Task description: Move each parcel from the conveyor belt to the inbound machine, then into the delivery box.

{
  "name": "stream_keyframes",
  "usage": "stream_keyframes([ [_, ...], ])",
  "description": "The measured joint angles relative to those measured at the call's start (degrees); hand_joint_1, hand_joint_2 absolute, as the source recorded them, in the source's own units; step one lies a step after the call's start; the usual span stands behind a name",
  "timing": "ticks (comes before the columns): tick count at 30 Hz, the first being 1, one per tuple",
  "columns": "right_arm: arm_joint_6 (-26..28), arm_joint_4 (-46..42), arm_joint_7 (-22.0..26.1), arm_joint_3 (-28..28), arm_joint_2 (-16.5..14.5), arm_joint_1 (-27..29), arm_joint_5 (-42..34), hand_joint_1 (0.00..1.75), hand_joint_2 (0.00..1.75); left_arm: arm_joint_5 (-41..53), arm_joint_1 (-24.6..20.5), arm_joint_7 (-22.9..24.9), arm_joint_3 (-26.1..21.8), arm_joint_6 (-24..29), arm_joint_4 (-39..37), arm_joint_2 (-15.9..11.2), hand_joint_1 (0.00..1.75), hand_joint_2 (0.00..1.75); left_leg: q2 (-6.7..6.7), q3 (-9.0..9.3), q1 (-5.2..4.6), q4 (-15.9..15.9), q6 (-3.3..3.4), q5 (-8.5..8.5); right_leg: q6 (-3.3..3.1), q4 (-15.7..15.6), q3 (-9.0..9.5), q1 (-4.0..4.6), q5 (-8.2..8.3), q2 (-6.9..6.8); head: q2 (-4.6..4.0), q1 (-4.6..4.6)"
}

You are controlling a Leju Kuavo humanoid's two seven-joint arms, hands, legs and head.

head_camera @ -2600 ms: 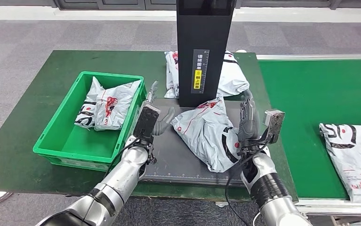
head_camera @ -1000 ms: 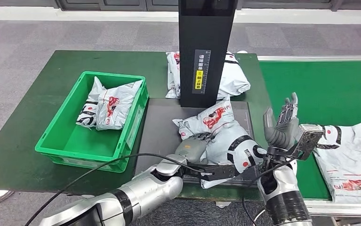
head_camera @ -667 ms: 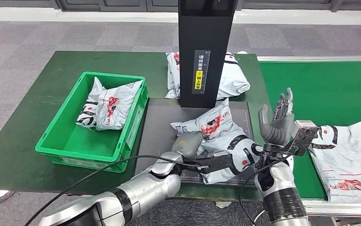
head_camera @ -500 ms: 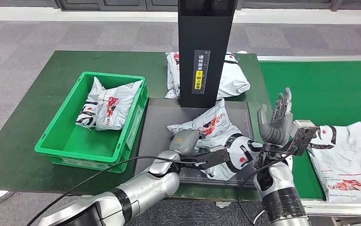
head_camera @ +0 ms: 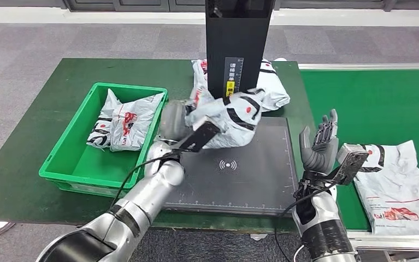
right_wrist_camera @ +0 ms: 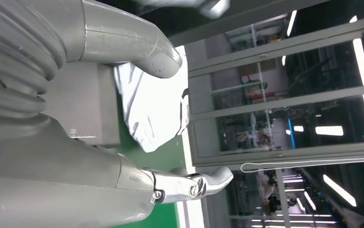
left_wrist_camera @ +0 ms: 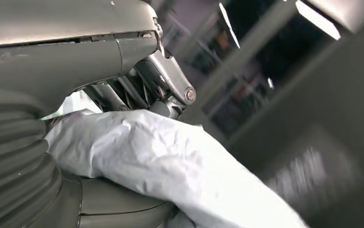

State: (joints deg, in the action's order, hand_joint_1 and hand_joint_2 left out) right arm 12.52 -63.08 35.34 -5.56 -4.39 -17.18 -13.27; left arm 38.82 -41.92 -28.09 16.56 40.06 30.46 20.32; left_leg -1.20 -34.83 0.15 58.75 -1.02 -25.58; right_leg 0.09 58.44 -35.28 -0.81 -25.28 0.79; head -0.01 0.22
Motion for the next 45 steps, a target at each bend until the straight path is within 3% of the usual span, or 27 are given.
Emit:
stream_keyframes([
  [5,0.18,-0.20,-0.06,0.39,0.02,1.68,0.09,0.00,1.75,4.35,0.60,-2.00,-11.83,0.00,6.02,-1.92,1.75,1.75,0.03,-0.03,0.01,-0.01,0.00,0.00,0.00,0.01,-0.04,0.01,0.00,0.06,-0.01,0.00],
  [12,1.04,-3.49,-0.40,1.64,0.02,5.52,1.14,0.00,1.75,21.65,4.93,-3.19,-28.35,0.00,18.45,-3.49,1.75,1.75,0.07,-0.06,0.01,-0.02,-0.04,-0.03,0.00,0.01,-0.10,0.01,-0.03,0.13,-0.01,-0.01],
  [15,1.20,-5.29,-0.99,2.23,0.02,7.40,1.31,0.00,1.75,28.21,6.14,-1.72,-34.23,0.00,22.33,-3.94,1.64,1.75,0.08,-0.09,0.01,-0.03,-0.04,-0.04,0.00,0.00,-0.12,0.00,-0.03,0.13,-0.01,-0.01],
  [17,1.19,-6.22,-1.38,2.71,0.02,8.42,1.33,0.00,1.75,35.51,6.25,3.97,-37.28,-0.01,23.18,-4.96,0.80,1.75,0.09,-0.09,0.01,-0.03,-0.04,-0.05,0.00,0.00,-0.14,0.00,-0.04,0.14,-0.01,-0.01],
  [19,1.03,-6.77,-1.88,3.07,0.03,8.96,1.34,0.00,1.75,42.43,5.97,12.65,-38.27,-0.17,21.17,-6.75,0.00,1.75,0.09,-0.08,0.01,-0.03,-0.05,-0.04,0.00,0.00,-0.15,0.00,-0.04,0.13,-0.02,-0.02],
  [21,0.80,-6.99,-2.32,3.22,0.11,9.12,1.40,0.00,1.75,45.18,5.41,18.25,-38.24,-1.61,17.15,-8.38,0.00,1.75,0.08,-0.07,0.01,-0.02,-0.04,-0.02,0.00,0.00,-0.16,0.01,-0.03,0.11,-0.02,-0.02],
  [26,-0.84,-7.02,-3.25,3.31,0.64,9.05,1.92,0.00,1.75,42.10,3.53,20.79,-35.49,-12.13,5.70,-10.69,0.00,1.75,0.06,-0.07,0.00,-0.01,-0.02,0.03,-0.01,0.00,-0.09,-0.01,0.02,0.09,0.00,-0.02],
  [30,-1.46,-7.02,-3.66,3.33,1.04,9.05,2.09,0.00,1.75,40.92,3.12,20.87,-32.58,-15.10,0.85,-11.35,0.00,0.00,0.03,-0.07,-0.01,0.01,-0.01,0.02,0.01,-0.02,-0.10,-0.02,0.04,0.09,-0.01,-0.02],
  [39,-3.30,-6.99,-4.86,4.19,1.99,9.23,2.45,0.00,1.75,25.92,2.53,10.58,-28.23,-22.91,-0.34,-12.50,0.00,0.00,-0.12,-0.08,-0.01,0.00,0.01,0.05,0.04,-0.02,-0.03,-0.01,0.01,-0.17,-0.01,-0.02],
  [45,-4.20,-7.02,-4.97,4.37,2.14,11.13,2.87,0.00,1.75,6.84,3.98,4.84,-27.11,-26.52,4.29,-12.91,0.00,0.00,-0.12,-0.08,0.00,0.00,0.02,0.08,0.03,-0.02,-0.02,-0.01,0.02,-0.17,-0.01,-0.02],
])
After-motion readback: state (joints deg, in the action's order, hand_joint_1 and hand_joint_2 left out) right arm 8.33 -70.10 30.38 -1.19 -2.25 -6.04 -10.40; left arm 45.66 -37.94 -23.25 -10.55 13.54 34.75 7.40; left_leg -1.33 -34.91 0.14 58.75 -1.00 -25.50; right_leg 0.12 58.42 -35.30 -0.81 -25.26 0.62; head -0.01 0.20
